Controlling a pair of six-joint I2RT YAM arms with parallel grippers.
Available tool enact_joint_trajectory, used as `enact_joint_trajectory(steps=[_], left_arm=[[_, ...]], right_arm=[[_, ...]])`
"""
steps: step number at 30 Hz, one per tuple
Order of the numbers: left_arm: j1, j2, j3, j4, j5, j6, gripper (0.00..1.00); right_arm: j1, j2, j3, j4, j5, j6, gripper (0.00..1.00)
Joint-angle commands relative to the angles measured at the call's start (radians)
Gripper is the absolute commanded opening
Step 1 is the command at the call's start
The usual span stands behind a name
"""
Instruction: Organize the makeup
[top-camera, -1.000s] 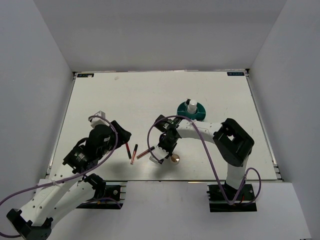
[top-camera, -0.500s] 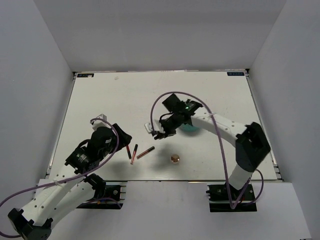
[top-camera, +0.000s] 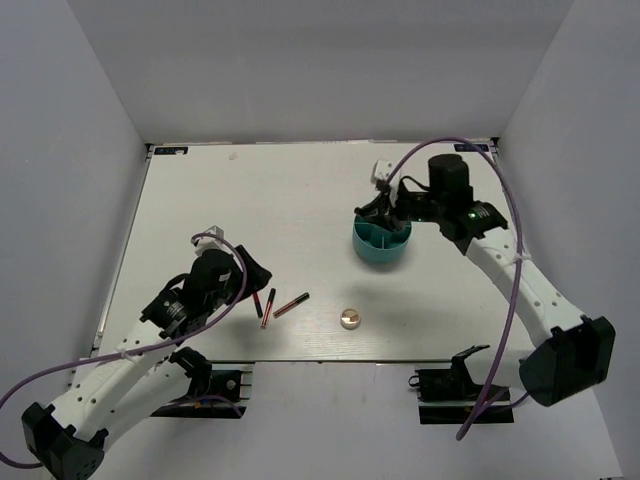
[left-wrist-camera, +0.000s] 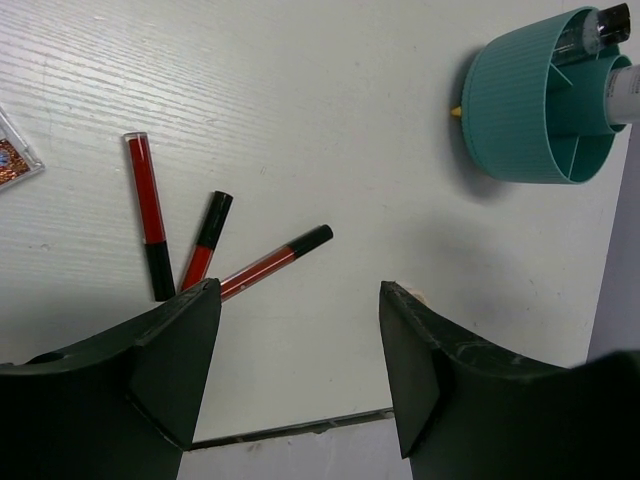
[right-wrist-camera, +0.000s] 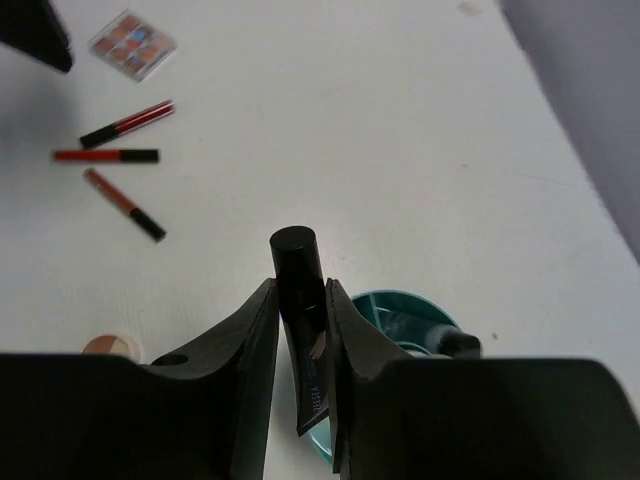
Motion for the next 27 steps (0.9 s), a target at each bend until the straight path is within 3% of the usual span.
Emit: enact_joint_trajectory(steps=[1, 5, 10, 16, 27], left_arm=[[0.001, 0.008, -0.001, 0.047, 0.028, 0.016, 0.74], [0.001, 0.018, -0.003, 0.062, 0.039, 0.026, 0.74], [0.001, 0.018, -0.001, 0.059, 0.042, 0.03, 0.74], [0.001, 0.004, -0.011, 0.062, 0.04, 0.026, 0.74], [0.001, -0.011, -0.015, 0.056, 0.032, 0.018, 0.74]], right_arm=[[-0.082, -0.073, -0.031, 0.225, 0.022, 0.233, 0.1], [-0.163, -0.09, -0.039, 0.33, 0.092, 0.41, 0.1], [-0.289, -0.036, -0.043, 0.423, 0.1, 0.519, 0.1], [-0.372, 0.099, -0.048, 0.476, -0.052, 0.577, 0.11], [-0.409, 0.349, -0.056, 0.643, -0.293, 0.631, 0.11]])
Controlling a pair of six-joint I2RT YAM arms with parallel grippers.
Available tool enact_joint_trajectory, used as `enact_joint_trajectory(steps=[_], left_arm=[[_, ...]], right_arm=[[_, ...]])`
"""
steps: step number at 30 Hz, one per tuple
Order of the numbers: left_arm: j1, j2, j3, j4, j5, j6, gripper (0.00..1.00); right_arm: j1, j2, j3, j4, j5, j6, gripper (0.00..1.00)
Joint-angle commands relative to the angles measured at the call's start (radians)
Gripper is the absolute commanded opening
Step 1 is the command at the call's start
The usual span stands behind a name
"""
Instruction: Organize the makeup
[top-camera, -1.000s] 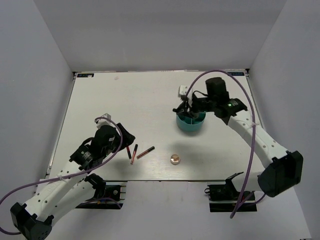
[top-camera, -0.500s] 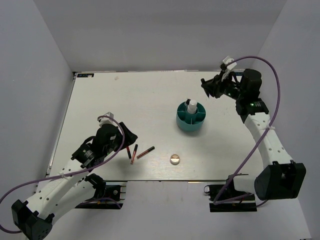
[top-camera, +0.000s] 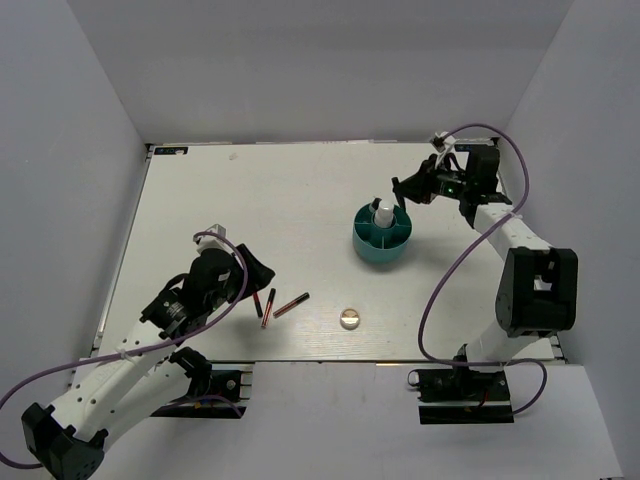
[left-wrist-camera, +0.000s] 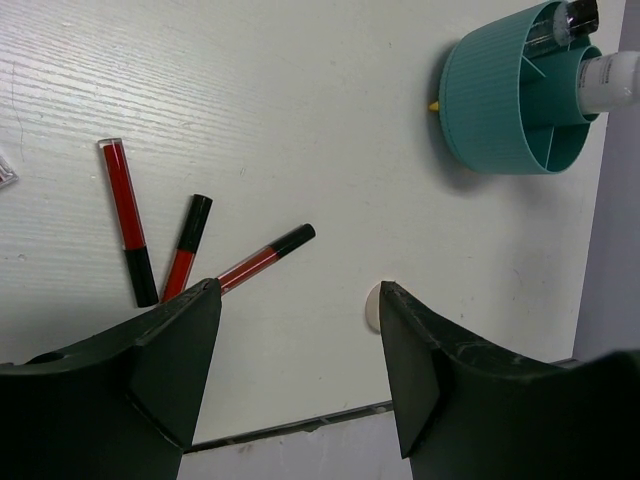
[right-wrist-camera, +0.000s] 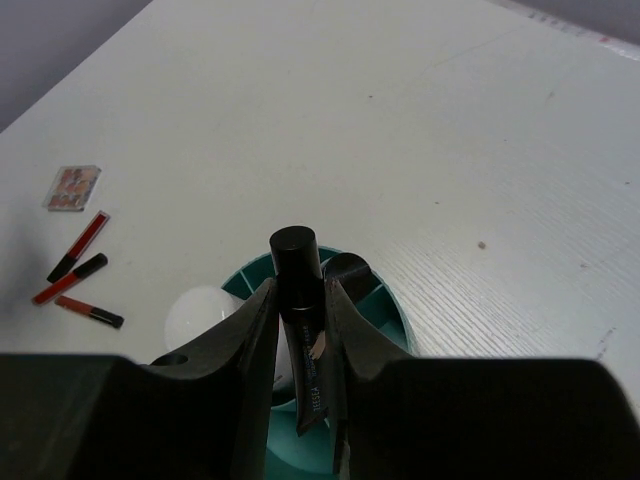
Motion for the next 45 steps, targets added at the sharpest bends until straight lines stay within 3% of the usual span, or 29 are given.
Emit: enact_joint_trajectory(steps=[1, 13, 16, 19, 22, 27, 32, 38, 40, 42, 45], left_arm=[[0.001, -0.014, -0.011, 0.014, -0.002, 0.001, 0.74], [0.001, 0.026, 0.005, 0.012, 0.001, 0.006, 0.74], [0.001, 0.034, 0.005, 0.015, 0.002, 0.006, 0.74], [0.001, 0.046, 0.004, 0.021, 0.004, 0.004, 0.74], [0.001, 0.06, -0.004, 0.033, 0.007, 0.001, 0.74], [0.001, 0.089, -0.002, 0.033, -0.004, 0.003, 0.74], [0.001, 0.169, 0.025, -0.005, -0.067, 0.021, 0.73], [0.001, 0.331, 0.059, -0.052, -0.107, 0.039, 0.58], [0.001, 0.386, 0.068, -0.062, -0.122, 0.05, 0.55], [0.001, 0.419, 0.088, -0.1, -0.148, 0.052, 0.52], [0.001, 0.468, 0.117, -0.146, -0.214, 0.052, 0.52]], right_arm=[[-0.007, 0.035, 0.016, 0.118, -0.104, 0.033, 0.11], [-0.007, 0.172, 0.03, 0.135, -0.12, -0.053, 0.2], [-0.005, 0.18, 0.018, 0.15, -0.115, -0.053, 0.29], [-0.01, 0.181, 0.01, 0.152, -0.124, -0.06, 0.46], [-0.018, 0.18, 0.007, 0.15, -0.133, -0.062, 0.53], [-0.016, 0.172, 0.005, 0.156, -0.146, -0.048, 0.54], [-0.091, 0.099, 0.004, 0.182, -0.131, -0.021, 0.5], [-0.134, -0.041, 0.03, 0.034, -0.113, -0.175, 0.49], [-0.139, -0.101, 0.022, 0.006, -0.112, -0.253, 0.54], [-0.14, -0.167, -0.016, 0.012, -0.063, -0.258, 0.89], [-0.148, -0.199, -0.033, 0.022, 0.027, -0.093, 0.89]])
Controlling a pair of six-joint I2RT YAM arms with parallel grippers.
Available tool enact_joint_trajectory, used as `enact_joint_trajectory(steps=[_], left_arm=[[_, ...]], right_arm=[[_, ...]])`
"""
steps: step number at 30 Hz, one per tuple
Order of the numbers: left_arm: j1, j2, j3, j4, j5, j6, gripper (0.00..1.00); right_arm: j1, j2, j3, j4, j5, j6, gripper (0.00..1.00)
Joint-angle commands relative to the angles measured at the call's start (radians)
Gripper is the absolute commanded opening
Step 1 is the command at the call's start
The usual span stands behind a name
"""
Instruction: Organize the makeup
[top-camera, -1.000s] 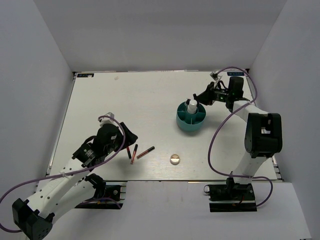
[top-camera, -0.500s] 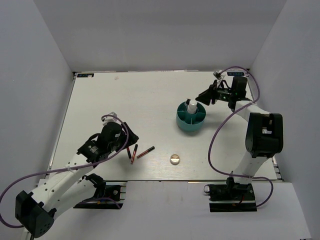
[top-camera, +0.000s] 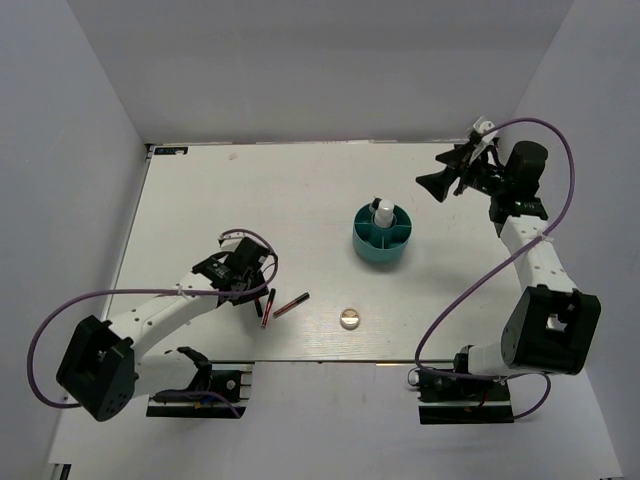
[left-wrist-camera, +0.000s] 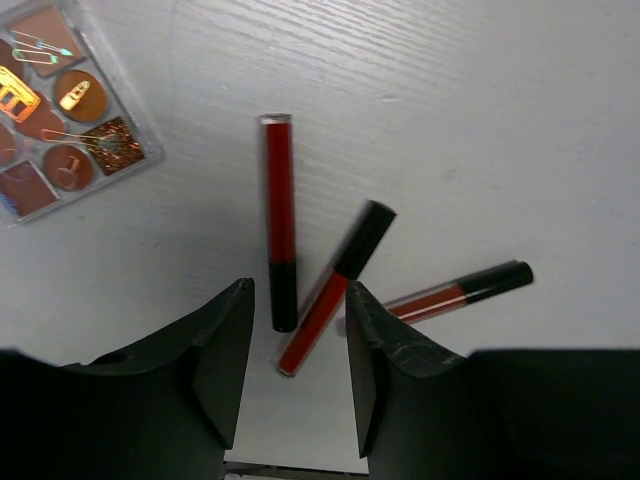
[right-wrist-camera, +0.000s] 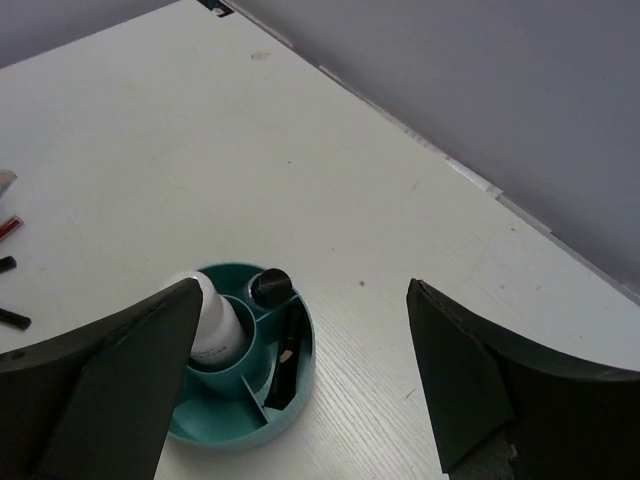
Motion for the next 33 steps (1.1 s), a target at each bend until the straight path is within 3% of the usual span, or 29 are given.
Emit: enact_joint_trajectory(steps=[1, 3, 8, 10, 15, 29, 33], left_arm=[[0.001, 0.025, 0.06, -0.068, -0.103, 0.012, 0.52], [0.01, 0.057, 0.068, -0.067, -0.128, 0.024, 0.52], [0.028, 0.188, 0.095, -0.036, -0.112, 0.05, 0.49], [0.04, 0.227, 0.123, -0.039, -0.109, 0.055, 0.46], [0.08, 0.305, 0.169, -0.022, -0.039, 0.101, 0.46], [0.183, 0.442, 0.22, -0.002, 0.145, 0.207, 0.51], [0.203, 0.462, 0.212, 0.002, 0.199, 0.234, 0.42]], right_arm=[[-0.015, -0.023, 0.002, -0.051, 0.017, 0.078, 0.89], [-0.021, -0.007, 0.047, -0.15, -0.118, 0.051, 0.82], [0.006, -0.101, -0.017, -0.143, -0.216, -0.009, 0.51], [0.015, -0.118, -0.011, -0.241, -0.233, -0.09, 0.43], [0.038, -0.133, 0.006, -0.399, -0.236, -0.202, 0.42], [0.061, -0.199, -0.089, -0.337, -0.239, -0.158, 0.42], [0.063, -0.21, -0.108, -0.307, -0.24, -0.126, 0.41]])
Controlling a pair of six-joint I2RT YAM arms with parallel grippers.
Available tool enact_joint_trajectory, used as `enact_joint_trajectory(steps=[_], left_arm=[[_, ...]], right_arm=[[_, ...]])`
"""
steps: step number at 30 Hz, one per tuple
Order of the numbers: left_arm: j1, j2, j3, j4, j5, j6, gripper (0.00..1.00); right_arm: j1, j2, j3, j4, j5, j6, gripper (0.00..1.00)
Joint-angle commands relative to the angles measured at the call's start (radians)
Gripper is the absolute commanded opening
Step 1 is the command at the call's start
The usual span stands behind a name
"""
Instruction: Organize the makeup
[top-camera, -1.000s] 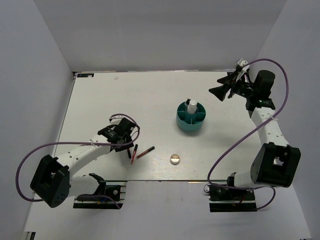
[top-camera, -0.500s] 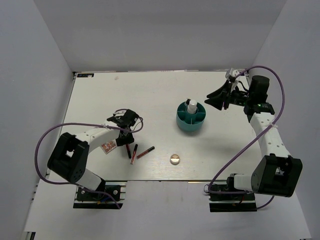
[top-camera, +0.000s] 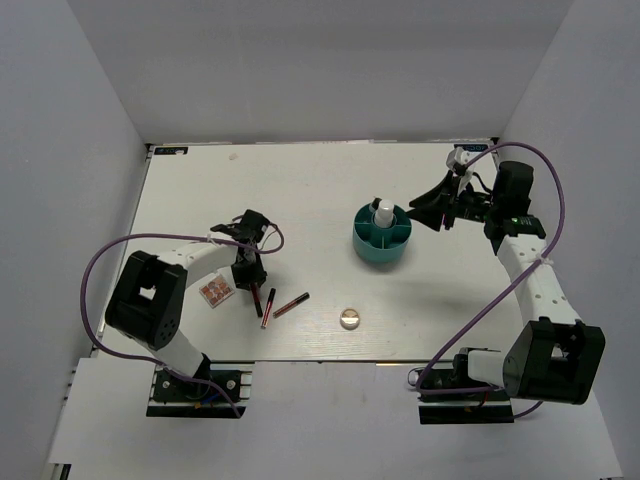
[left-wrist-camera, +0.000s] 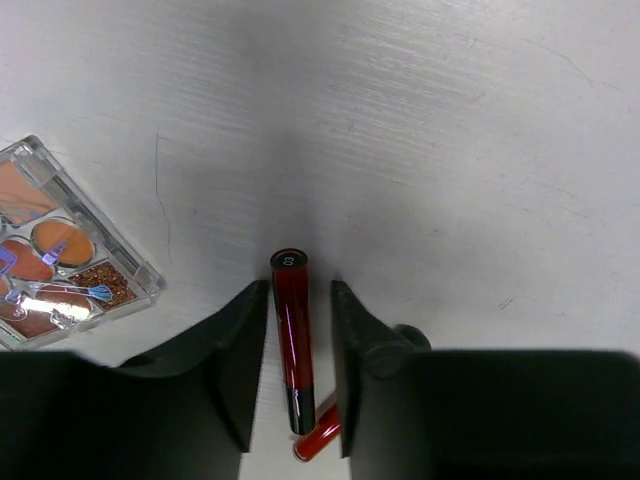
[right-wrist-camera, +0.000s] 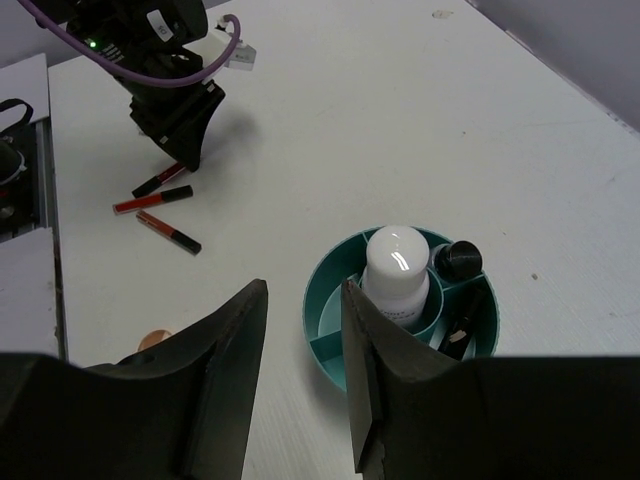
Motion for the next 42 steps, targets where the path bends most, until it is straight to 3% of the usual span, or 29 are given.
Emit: enact_joint_trajectory(steps=[1, 10, 11, 12, 14, 19, 25, 31, 34, 39, 42], left_arm=[[0.01, 0.027, -0.002, 0.01, 0.091, 0.049, 0.39], [0.029, 0.02, 0.003, 0.021, 0.127, 0.084, 0.17], [0.029, -0.001, 0.015, 0.007, 0.104, 0.09, 0.15], [0.029, -0.011, 0.06, -0.003, 0.091, 0.097, 0.14], [0.029, -0.046, 0.116, -0.028, 0.078, 0.129, 0.12], [0.007, -0.086, 0.347, 0.001, 0.131, 0.23, 0.07], [-0.002, -0.042, 0.484, 0.169, 0.408, 0.265, 0.06], [-0.04, 0.006, 0.457, 0.535, 0.591, 0.163, 0.06], [-0.083, 0.052, 0.446, 0.714, 0.617, 0.117, 0.06], [-0.151, 0.153, 0.512, 0.823, 0.601, 0.117, 0.06], [-0.166, 0.202, 0.518, 0.874, 0.561, 0.12, 0.06]], right_arm=[[0.003, -0.035, -0.024, 0.042, -0.021, 0.032, 0.41], [0.004, -0.054, -0.042, 0.039, -0.027, 0.029, 0.43], [0.004, -0.058, -0.041, 0.028, -0.035, 0.015, 0.46], [0.004, -0.058, -0.035, -0.01, -0.058, -0.003, 0.57], [0.006, -0.057, -0.024, -0.071, -0.087, -0.1, 0.69], [0.012, -0.051, -0.022, -0.153, -0.144, -0.184, 0.67], [0.016, -0.054, -0.029, -0.153, -0.138, -0.184, 0.64], [0.016, -0.072, -0.045, -0.115, -0.097, -0.151, 0.56], [0.015, -0.087, -0.067, -0.068, -0.083, -0.12, 0.45], [0.015, -0.1, -0.078, -0.059, -0.074, -0.114, 0.14], [0.012, -0.103, -0.079, -0.071, -0.071, -0.118, 0.09]])
